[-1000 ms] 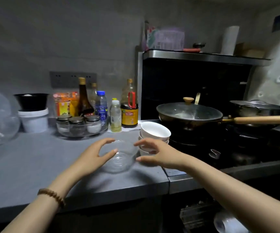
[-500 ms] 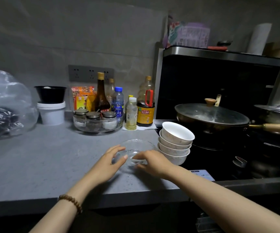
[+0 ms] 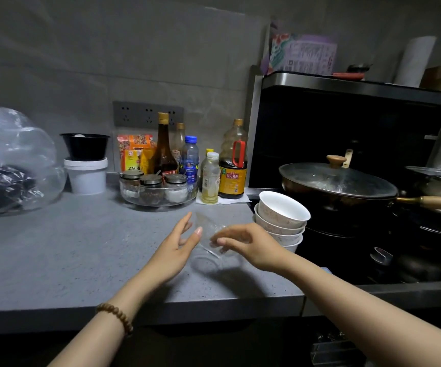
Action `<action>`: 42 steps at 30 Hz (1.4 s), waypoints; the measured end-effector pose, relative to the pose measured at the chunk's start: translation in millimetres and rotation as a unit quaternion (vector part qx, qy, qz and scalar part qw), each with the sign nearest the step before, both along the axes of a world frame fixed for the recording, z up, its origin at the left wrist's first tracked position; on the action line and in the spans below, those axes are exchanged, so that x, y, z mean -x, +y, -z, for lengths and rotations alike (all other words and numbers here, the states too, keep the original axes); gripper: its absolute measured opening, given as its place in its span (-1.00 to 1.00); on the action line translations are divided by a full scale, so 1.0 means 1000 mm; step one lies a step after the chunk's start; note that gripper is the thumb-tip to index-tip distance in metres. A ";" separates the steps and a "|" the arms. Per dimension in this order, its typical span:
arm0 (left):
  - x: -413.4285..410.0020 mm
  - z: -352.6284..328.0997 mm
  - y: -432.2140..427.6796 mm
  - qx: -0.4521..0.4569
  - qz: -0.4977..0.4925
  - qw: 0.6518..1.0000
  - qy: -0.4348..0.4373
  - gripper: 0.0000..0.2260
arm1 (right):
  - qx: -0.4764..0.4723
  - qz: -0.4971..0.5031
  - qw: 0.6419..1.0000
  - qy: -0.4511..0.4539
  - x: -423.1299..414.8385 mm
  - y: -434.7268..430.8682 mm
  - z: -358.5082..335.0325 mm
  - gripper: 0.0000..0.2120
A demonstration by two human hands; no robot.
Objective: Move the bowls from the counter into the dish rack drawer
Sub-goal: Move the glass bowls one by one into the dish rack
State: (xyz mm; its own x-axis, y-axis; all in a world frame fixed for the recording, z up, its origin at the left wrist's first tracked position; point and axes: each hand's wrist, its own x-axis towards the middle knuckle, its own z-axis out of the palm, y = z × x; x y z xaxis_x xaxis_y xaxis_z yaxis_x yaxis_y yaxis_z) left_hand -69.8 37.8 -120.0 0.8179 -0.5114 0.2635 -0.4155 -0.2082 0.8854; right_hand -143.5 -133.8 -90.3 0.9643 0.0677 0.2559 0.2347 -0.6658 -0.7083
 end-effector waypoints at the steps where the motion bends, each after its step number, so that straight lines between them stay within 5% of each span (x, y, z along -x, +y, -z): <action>1: 0.003 -0.003 -0.001 0.017 0.007 1.000 0.011 -0.43 | -0.040 -0.006 0.999 0.002 0.008 0.001 -0.007 -0.77; 7: 0.035 -0.027 -0.026 0.120 0.073 0.982 0.124 -0.37 | -0.202 -0.016 0.979 0.021 0.065 -0.013 -0.047 -0.79; 14: 0.089 -0.034 -0.090 0.104 0.199 0.953 0.204 -0.12 | -0.294 0.026 0.954 0.048 0.143 -0.080 -0.056 -0.76; 18: 0.131 -0.020 -0.146 0.120 0.241 0.931 0.246 -0.25 | -0.300 0.065 0.950 0.065 0.197 -0.127 -0.043 -0.76; 28: 0.217 0.066 -0.274 0.020 0.322 0.893 0.314 -0.27 | -0.272 0.219 0.924 0.158 0.301 -0.229 0.015 -0.87; 32: 0.236 0.102 -0.316 -0.035 0.342 0.880 0.328 -0.29 | -0.261 0.272 0.901 0.212 0.320 -0.264 0.049 -0.67; 36: 0.243 0.135 -0.357 -0.044 0.351 0.861 0.364 -0.34 | -0.308 0.311 0.873 0.213 0.326 -0.293 0.085 -0.89; 42: 0.239 0.190 -0.407 -0.111 0.323 0.887 0.312 -0.51 | -0.367 0.394 0.814 0.219 0.315 -0.336 0.134 -0.89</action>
State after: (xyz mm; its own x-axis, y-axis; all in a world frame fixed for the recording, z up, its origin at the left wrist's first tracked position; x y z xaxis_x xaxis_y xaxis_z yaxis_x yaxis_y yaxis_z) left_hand -308.6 -368.8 -309.6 0.2870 -0.9086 -0.3034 0.0454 -0.3035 0.9518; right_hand -458.5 -470.0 -224.2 0.6438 -0.6322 -0.4311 -0.4419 0.1528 -0.8840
